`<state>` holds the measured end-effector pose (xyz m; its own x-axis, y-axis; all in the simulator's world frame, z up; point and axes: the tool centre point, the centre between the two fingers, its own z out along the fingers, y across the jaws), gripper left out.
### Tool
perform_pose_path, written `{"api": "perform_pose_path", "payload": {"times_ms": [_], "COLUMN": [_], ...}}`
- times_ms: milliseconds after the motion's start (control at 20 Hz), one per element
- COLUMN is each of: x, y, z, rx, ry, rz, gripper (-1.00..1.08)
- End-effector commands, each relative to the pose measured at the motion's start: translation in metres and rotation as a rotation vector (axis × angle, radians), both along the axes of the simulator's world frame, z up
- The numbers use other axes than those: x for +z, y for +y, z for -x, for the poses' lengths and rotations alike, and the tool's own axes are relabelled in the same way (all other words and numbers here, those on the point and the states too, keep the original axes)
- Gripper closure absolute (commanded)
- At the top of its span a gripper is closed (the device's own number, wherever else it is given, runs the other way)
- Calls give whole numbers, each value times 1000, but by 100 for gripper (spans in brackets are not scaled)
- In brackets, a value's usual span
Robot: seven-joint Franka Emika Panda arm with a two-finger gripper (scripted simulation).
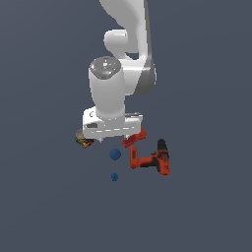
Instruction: Pick up a designated object from a clutter of objects.
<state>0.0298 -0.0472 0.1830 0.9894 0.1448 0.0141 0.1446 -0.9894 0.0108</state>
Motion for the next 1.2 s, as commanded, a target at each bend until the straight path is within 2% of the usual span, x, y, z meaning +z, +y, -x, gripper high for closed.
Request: {"api": "perform_pose_path", "payload": {"times_ms": [0, 450, 1150], "x": [-28, -90, -117], "y": [-2, -5, -6], "z": [0, 7, 10], "rx": [37, 118, 131], "ry": [4, 14, 17], "rz": [-1, -6, -8], "gripper": [-92, -92, -92]}}
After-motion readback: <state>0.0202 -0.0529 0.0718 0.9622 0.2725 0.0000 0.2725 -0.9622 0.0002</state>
